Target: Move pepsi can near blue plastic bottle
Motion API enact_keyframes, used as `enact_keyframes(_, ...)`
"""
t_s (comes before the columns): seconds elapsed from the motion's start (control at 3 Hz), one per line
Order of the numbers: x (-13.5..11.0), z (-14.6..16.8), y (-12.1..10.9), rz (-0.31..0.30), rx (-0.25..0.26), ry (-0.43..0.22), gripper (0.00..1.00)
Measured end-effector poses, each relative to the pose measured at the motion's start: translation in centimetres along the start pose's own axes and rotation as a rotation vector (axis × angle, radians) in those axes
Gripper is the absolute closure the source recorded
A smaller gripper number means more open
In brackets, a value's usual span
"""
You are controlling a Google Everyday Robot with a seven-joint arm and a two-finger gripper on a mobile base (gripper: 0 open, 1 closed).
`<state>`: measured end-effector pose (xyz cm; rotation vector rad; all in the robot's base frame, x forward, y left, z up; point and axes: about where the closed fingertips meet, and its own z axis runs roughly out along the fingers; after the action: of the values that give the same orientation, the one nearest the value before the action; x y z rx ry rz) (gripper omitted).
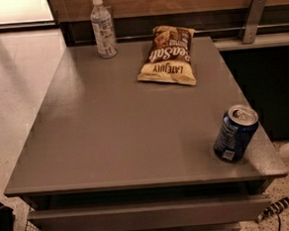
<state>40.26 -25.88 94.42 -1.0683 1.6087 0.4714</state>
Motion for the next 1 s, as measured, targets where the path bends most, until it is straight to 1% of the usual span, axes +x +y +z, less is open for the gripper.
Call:
enact_keyframes(0.33,0.1,0.0,0.0,-0.004,-0.002,0.006,0.0)
enact_keyframes(0.67,2.0,1.0,0.0,0.063,0.004,-0.004,0.0)
enact_keyframes(1.0,3.7,2.0,0.2,0.135,0.036,-0.032,0.0)
